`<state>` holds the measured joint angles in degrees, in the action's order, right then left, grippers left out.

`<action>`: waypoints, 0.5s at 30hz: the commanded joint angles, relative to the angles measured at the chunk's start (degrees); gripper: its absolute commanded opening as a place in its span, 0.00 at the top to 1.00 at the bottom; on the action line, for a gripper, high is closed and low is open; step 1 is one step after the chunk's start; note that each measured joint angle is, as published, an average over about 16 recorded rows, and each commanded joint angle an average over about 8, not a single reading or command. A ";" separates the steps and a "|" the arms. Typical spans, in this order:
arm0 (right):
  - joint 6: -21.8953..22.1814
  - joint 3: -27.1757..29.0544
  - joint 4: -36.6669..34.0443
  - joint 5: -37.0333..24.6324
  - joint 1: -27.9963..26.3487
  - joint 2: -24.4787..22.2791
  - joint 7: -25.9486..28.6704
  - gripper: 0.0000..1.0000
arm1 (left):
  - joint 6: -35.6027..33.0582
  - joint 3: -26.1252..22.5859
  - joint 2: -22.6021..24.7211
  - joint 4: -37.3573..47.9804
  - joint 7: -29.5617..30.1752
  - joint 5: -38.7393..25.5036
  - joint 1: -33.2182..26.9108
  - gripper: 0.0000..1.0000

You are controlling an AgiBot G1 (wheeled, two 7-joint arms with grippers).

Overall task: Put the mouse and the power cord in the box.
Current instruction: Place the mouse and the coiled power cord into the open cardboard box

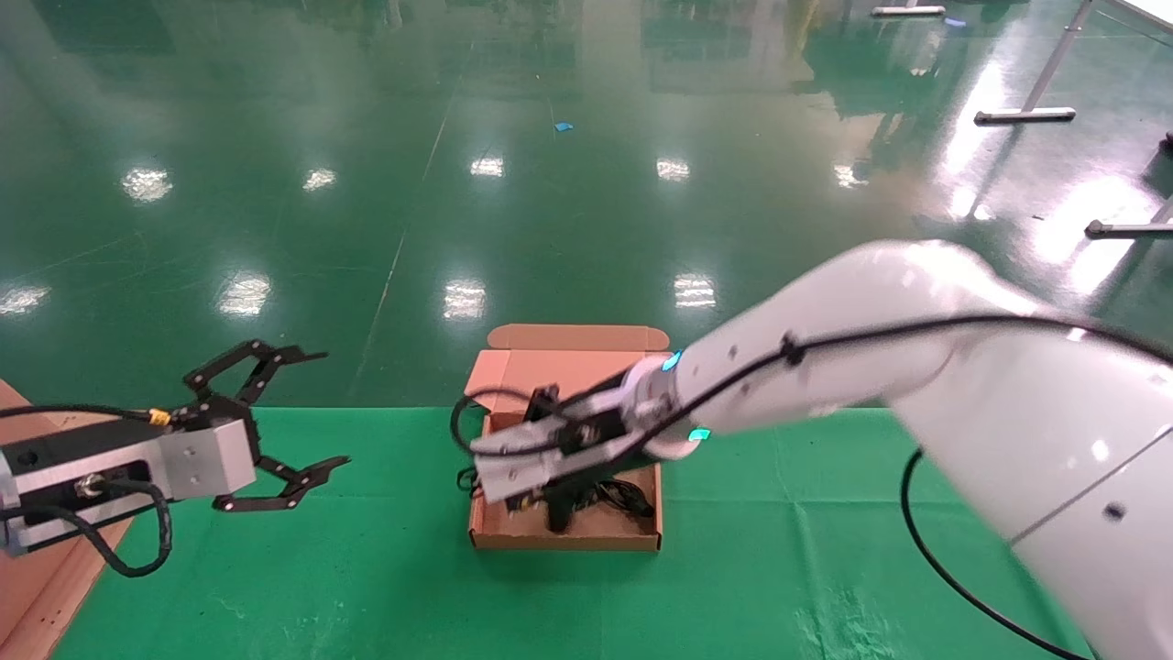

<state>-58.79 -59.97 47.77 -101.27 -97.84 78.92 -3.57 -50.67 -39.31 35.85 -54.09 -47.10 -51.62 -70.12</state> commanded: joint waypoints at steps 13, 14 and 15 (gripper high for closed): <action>22.58 -14.94 -4.90 4.29 4.43 -0.09 1.03 0.48 | -4.70 1.32 1.12 8.09 -5.19 1.99 -0.58 0.00; 23.29 -15.54 -5.27 4.54 4.62 -0.08 0.94 0.35 | -4.90 1.37 1.15 8.36 -5.32 2.06 -0.64 0.00; 23.88 -16.07 -5.60 4.78 4.79 -0.07 0.87 0.23 | -5.06 1.41 1.18 8.60 -5.43 2.13 -0.70 0.00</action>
<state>-35.77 -75.45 42.48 -96.59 -93.20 78.85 -2.57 -55.55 -37.91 36.94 -45.76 -52.36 -49.49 -70.72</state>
